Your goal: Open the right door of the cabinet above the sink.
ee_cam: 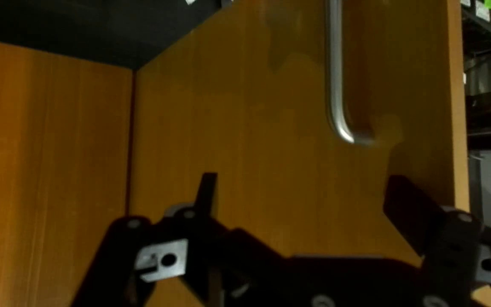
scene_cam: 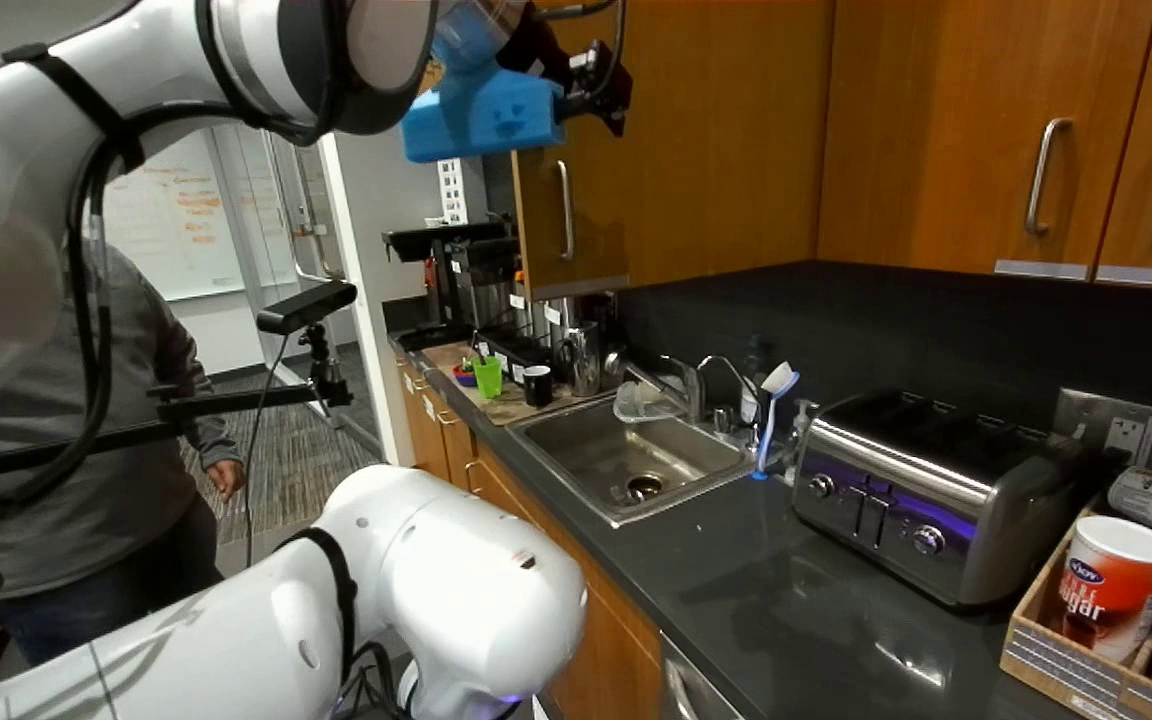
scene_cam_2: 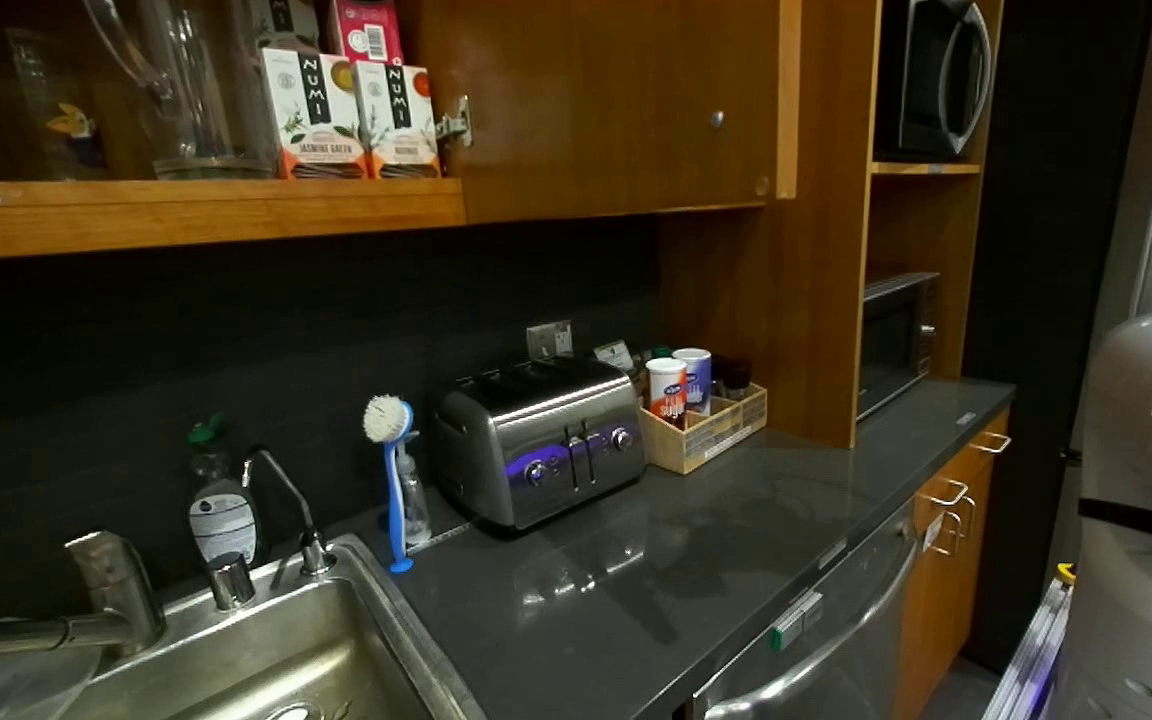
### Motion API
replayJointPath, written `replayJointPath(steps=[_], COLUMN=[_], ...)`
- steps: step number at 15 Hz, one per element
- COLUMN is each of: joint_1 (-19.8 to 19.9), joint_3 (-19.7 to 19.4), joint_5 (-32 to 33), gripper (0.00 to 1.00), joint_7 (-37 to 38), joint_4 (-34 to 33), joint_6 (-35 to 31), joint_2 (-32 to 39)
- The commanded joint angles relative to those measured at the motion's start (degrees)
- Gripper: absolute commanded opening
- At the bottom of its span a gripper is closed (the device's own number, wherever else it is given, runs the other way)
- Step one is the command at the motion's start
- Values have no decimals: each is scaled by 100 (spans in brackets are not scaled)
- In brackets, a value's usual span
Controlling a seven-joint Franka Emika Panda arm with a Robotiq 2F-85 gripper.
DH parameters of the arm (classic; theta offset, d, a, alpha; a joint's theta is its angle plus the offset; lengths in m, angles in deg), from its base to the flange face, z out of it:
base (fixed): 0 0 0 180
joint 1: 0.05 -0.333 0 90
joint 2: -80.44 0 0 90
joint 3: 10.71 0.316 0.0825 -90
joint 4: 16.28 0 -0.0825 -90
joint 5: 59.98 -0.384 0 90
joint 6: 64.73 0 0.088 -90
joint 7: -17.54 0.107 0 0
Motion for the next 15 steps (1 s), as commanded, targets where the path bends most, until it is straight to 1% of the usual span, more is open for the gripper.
replayJointPath(steps=[1, 4, 7, 9, 10, 11, 12, 13, 14, 15], joint_1=[28, 38, 249, -168, -459, -523, -328, -32, 60, 98], joint_3=[183, 262, 455, 582, 675, 822, 992, 1192, 1293, 1341], joint_5=[-28, 31, 223, 82, -9, -27, 134, 389, 522, 702], gripper=[100, 100, 100, 100, 100, 100, 100, 100, 100, 100], joint_7=[284, 399, 597, 334, 144, 113, 258, 464, 541, 535], joint_4=[-261, -378, -433, -380, -367, -350, -424, -487, -498, -568], joint_6=[-152, 33, 412, 394, 515, 673, 984, 1200, 1189, 1339], joint_2=[1, 1, 5, 7, 9, 16, 35, 46, 105, 219])
